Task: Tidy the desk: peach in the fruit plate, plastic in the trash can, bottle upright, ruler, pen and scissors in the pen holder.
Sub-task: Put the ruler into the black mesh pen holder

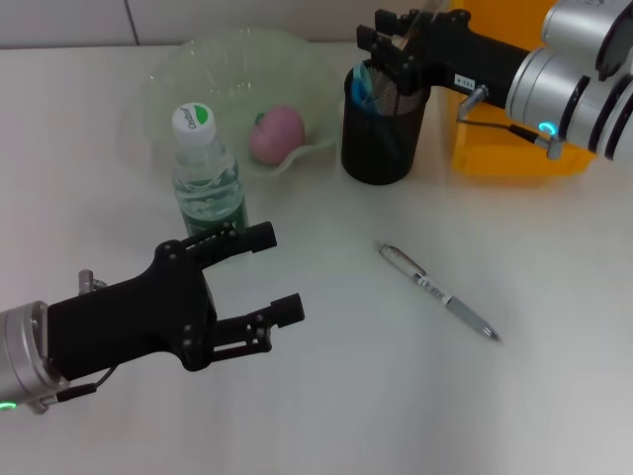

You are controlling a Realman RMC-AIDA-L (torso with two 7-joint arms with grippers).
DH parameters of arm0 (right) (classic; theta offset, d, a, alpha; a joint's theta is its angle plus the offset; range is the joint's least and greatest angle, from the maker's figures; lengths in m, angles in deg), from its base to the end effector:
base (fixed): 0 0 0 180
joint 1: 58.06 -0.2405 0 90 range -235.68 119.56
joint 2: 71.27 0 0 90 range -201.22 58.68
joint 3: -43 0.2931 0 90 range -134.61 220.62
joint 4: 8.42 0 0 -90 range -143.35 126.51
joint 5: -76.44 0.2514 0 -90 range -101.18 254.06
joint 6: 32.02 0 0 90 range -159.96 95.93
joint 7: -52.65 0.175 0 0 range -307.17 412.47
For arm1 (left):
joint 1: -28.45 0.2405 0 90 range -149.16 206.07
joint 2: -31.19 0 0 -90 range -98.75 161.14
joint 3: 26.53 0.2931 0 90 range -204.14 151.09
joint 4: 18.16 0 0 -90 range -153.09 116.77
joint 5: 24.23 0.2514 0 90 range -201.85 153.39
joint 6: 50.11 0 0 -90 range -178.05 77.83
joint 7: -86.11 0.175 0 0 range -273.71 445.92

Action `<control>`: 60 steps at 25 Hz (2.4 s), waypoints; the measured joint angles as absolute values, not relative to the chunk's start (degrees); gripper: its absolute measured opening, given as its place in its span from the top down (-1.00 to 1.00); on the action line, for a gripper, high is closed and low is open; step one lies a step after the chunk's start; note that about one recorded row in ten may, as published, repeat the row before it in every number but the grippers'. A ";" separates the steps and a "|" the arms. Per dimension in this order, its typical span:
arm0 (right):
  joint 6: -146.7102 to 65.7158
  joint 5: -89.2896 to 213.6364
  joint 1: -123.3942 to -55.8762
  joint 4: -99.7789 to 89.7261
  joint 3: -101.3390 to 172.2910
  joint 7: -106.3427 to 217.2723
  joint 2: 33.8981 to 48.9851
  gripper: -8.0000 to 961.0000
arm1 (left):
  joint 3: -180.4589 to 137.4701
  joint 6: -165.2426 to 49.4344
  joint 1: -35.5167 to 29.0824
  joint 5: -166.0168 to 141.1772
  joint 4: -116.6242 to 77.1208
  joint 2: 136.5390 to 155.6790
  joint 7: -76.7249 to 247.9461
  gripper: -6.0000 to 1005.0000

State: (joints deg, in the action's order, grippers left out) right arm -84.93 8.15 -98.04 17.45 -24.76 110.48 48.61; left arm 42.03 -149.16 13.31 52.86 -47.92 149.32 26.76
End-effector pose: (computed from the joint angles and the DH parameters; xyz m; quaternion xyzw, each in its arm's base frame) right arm 0.2247 0.4968 -0.0920 -0.8888 0.1543 0.2843 0.3247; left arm -0.3001 0.2845 -0.0719 -0.8937 -0.1415 -0.4159 0.0906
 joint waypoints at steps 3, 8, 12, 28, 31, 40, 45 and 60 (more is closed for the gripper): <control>-84.89 8.06 -98.04 18.12 -24.95 110.53 48.61 0.47 | 42.02 -149.17 13.30 52.63 -47.96 149.32 26.58 -0.65; -83.98 8.38 -96.02 22.19 -28.15 112.26 48.61 0.49 | 41.99 -149.22 13.38 52.49 -48.05 149.31 26.00 -0.65; -82.81 8.40 -93.98 25.65 -30.75 113.51 48.61 0.50 | 41.07 -149.57 13.52 52.49 -48.05 149.31 25.49 -0.65; -81.93 8.59 -87.61 34.79 -35.03 116.94 48.61 0.69 | 38.49 -149.97 13.78 52.52 -49.32 149.40 20.09 -0.65; -81.74 8.64 -87.59 35.01 -35.08 118.11 48.61 0.72 | 37.92 -149.97 13.78 52.52 -49.53 149.40 19.32 -0.65; -80.41 8.12 -87.89 35.15 -35.13 118.56 48.61 0.73 | 37.53 -150.04 13.58 52.48 -50.11 149.44 18.52 -0.65; -79.34 8.48 -88.19 35.39 -35.13 117.47 48.53 0.74 | 37.55 -150.01 13.40 52.50 -50.11 149.49 18.70 -0.65; -84.06 7.83 -86.58 39.05 -34.06 124.24 47.95 0.47 | 36.15 -149.99 13.53 52.82 -50.94 149.23 19.19 -0.65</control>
State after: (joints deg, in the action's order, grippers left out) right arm -84.06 7.83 -86.58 39.05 -34.06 124.24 47.95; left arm 36.15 -149.99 13.53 52.82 -50.94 149.23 19.19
